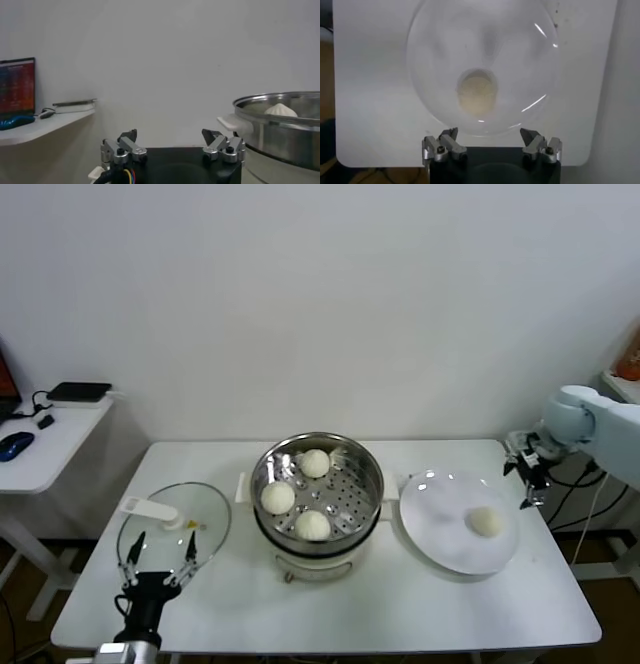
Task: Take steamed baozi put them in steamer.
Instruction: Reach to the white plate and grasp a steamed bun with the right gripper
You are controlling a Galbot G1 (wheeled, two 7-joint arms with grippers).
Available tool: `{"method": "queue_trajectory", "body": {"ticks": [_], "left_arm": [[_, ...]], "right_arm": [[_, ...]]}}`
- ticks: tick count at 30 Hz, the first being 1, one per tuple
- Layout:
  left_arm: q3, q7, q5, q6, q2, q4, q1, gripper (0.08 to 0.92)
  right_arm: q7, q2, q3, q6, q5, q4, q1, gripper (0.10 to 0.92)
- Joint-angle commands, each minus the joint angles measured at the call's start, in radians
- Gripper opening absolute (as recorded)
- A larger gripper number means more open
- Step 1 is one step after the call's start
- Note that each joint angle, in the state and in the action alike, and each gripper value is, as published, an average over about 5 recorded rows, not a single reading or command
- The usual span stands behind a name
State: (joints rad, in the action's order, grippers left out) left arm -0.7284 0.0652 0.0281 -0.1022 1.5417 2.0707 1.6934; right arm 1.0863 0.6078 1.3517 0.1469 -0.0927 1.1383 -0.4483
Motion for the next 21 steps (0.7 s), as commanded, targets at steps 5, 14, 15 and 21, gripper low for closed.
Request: {"method": "queue_trajectory", "body": {"ticks": [5, 14, 15, 21], "left_arm": [[-0.002, -0.002, -0.009, 0.001, 0.005, 0.002, 0.006, 0.823], [-0.001, -0.002, -0.012, 0.004, 0.007, -0.001, 0.001, 0.823], [0.0, -0.002, -0.013, 0.005, 0.007, -0.001, 0.001, 0.823], [-0.001, -0.002, -0.014, 0.007, 0.006, -0.001, -0.003, 0.823]], "right_arm": [[-0.003, 0.058, -0.224, -0.006, 0.047, -0.151, 0.259, 0.823], [0.006, 0.137, -0.281, -0.048, 0.044, -0.23, 0.302, 0.823], [0.007, 0.143, -0.284, -0.048, 0.044, -0.235, 0.304, 0.823], [0.011, 0.164, -0.293, -0.055, 0.052, -0.258, 0.315, 0.823]]}}
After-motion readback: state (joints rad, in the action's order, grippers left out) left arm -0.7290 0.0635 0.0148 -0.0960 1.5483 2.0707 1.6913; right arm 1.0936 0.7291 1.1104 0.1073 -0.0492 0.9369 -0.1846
